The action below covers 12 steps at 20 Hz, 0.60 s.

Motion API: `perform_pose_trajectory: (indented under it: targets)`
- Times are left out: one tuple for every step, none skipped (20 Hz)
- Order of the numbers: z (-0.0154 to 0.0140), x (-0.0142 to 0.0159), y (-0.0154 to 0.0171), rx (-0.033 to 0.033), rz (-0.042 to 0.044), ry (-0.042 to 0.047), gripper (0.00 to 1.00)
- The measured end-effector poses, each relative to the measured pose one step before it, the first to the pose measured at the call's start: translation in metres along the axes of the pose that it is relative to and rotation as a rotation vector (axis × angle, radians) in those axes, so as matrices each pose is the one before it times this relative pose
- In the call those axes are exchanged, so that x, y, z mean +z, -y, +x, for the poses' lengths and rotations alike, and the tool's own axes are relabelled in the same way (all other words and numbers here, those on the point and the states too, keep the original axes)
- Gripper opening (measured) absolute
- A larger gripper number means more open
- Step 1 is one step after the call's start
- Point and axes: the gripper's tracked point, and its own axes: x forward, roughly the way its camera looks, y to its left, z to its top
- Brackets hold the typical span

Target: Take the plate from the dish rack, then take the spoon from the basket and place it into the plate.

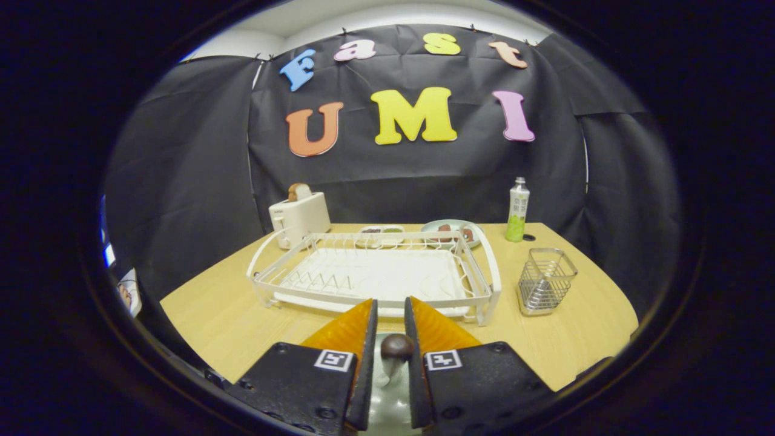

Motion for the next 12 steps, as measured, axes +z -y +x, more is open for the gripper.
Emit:
perform_pose_trajectory:
  targets:
    - [-0.00377, 0.00210, 0.00138, 0.00822, 0.01992, 0.00112, 0.37]
    - [-0.00499, 0.00009, 0.00264, 0.00193, 0.01195, -0.00142, 0.54]
    - [-0.00491, 0.00121, 0.00478, -0.00911, 0.00286, 0.00100, 0.67]
    - [-0.00528, 0.00180, 0.00592, -0.01520, -0.00449, 0.00348, 0.80]
    - [-0.00703, 0.00265, 0.00540, -0.01429, -0.00353, 0.00980, 0.85]
    - [-0.00777, 0.00227, 0.00314, -0.01120, -0.00124, 0.01114, 0.89]
    - [-0.00779, 0.00200, 0.00328, -0.00517, 0.00182, 0.00988, 0.92]
    - [-0.00805, 0.00044, 0.00246, -0.00110, 0.00102, 0.00652, 0.95]
    - [-0.00807, 0.00155, 0.00442, -0.00556, 0.00244, 0.00588, 0.98]
    - [-0.01039, 0.00158, 0.00465, -0.00753, 0.00427, 0.00758, 0.99]
    - [-0.00868, 0.00315, 0.00430, -0.00400, 0.00522, 0.01185, 0.99]
    - [-0.00850, 0.00271, 0.00427, -0.00517, 0.00557, 0.01215, 1.00]
